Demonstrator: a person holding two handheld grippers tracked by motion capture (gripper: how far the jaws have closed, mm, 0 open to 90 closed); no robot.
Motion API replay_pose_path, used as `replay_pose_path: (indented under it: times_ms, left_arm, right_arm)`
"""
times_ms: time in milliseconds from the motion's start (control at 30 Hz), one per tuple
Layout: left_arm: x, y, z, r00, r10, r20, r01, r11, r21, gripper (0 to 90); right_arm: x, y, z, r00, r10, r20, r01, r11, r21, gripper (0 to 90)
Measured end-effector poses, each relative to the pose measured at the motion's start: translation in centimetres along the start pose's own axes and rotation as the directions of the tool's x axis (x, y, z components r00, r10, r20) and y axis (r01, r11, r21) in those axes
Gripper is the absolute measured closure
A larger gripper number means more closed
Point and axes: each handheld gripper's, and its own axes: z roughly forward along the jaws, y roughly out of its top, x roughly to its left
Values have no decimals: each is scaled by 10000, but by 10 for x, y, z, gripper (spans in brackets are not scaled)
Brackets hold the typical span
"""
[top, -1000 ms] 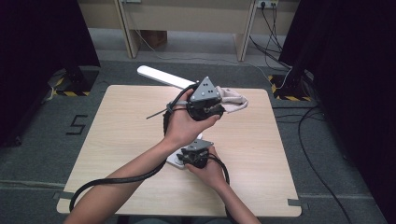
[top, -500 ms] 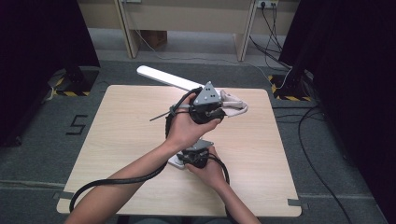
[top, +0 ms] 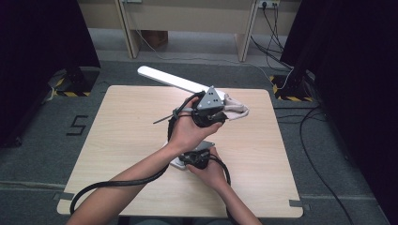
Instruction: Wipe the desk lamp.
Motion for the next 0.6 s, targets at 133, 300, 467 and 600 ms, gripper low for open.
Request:
replay_pose_path:
  times_ms: [133, 300, 467, 600]
  left_arm:
    - [-1, -8, -8, 9999, 118, 48, -119, 9999, 99, 806]
    - [6, -25, -18, 9999, -73, -70, 75, 9994, 347, 807]
    - [12, -36, -38, 9991, -407, -131, 409, 9991, 101, 809]
    - [19, -45, -56, 9974, -640, -328, 638, 9980, -42, 810]
  right_arm:
    - [0, 0, 0, 10000, -2, 21, 1, 10000, 9, 674]
    - [0, 0, 0, 10000, -37, 14, 37, 10000, -5, 674]
    - [1, -1, 0, 10000, 30, 33, -30, 10000, -63, 674]
    - [1, -1, 0, 10000, 24, 14, -24, 10000, -42, 674]
